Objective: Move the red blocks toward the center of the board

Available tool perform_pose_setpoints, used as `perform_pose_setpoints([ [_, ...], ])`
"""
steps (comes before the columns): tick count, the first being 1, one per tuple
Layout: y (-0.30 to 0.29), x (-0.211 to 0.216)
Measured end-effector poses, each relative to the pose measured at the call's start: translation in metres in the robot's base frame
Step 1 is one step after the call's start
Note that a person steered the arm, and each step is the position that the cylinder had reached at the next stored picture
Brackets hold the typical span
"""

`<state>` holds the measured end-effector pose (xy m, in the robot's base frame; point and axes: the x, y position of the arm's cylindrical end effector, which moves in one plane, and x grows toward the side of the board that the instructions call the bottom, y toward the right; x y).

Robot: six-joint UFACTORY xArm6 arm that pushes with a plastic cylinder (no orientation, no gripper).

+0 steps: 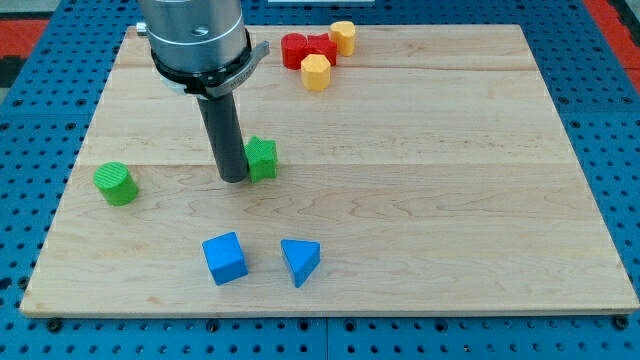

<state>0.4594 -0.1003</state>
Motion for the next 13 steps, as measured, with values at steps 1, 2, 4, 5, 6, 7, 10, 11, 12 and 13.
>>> perform_pose_setpoints([
  [1, -0.020, -0.039],
  [2, -0.028, -0.110],
  [4, -0.016, -0.226],
  [5, 0.066, -0.228],
  [6, 0.106, -0.228],
  [7, 0.179, -0.226],
  [10, 0.085, -0.201],
  [11, 0.075, -0.176],
  [12, 0.121, -0.179],
  [13, 0.152, -0.184],
])
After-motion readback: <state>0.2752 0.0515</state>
